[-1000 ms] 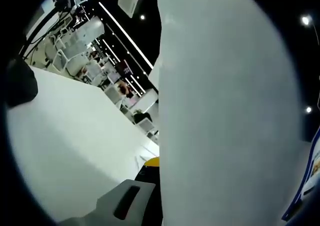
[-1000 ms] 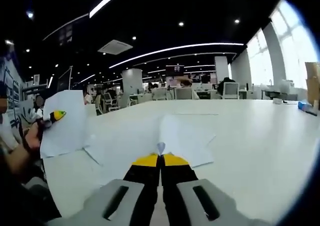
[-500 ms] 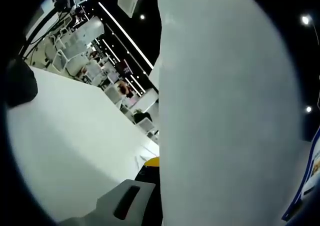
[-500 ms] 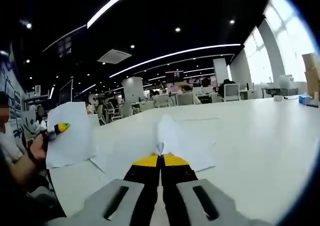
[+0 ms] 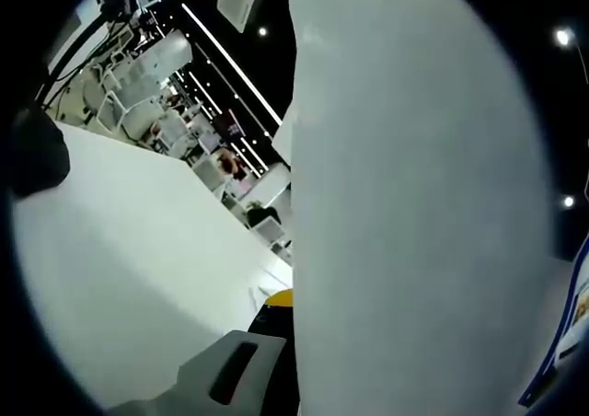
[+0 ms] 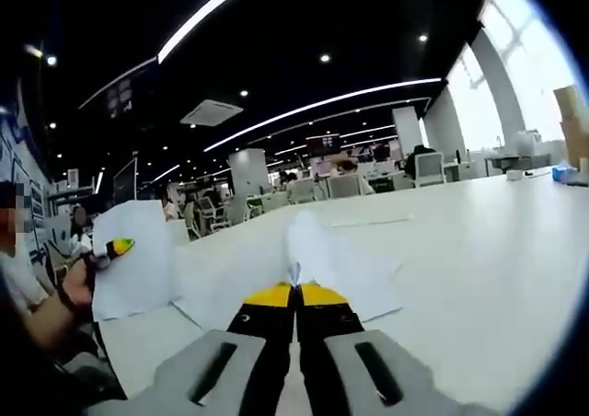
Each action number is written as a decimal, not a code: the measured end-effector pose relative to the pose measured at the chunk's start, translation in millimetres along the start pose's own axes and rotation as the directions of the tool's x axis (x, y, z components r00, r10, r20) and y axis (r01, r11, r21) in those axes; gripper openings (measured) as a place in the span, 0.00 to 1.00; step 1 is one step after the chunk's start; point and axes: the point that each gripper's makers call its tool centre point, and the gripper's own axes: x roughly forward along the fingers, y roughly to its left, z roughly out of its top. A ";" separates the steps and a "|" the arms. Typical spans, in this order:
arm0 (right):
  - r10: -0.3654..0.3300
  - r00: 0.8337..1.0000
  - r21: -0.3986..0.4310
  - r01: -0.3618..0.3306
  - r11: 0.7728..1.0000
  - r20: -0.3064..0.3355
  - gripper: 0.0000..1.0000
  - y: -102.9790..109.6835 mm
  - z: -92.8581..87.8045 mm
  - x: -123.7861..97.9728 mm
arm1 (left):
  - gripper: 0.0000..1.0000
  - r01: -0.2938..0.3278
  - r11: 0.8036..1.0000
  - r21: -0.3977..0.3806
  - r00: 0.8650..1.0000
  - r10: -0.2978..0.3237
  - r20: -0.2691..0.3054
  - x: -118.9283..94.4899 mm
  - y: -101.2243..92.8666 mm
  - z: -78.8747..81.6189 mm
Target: Organize the stack of printing papers by aligning and flattening the scattered papers on the table
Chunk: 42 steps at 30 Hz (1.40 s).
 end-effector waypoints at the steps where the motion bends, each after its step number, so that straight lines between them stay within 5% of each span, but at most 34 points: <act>1: 0.000 1.000 0.002 0.000 1.000 0.003 0.00 -0.4 0.9 -0.7 | 0.06 0.000 1.000 0.000 1.000 0.000 -0.001 0.1 -0.1 -0.2; 42: 0.019 0.998 0.049 -0.022 0.999 0.052 0.00 -11.5 14.1 -1.0 | 0.07 -0.005 1.000 -0.001 1.000 0.005 0.004 0.3 2.7 -1.0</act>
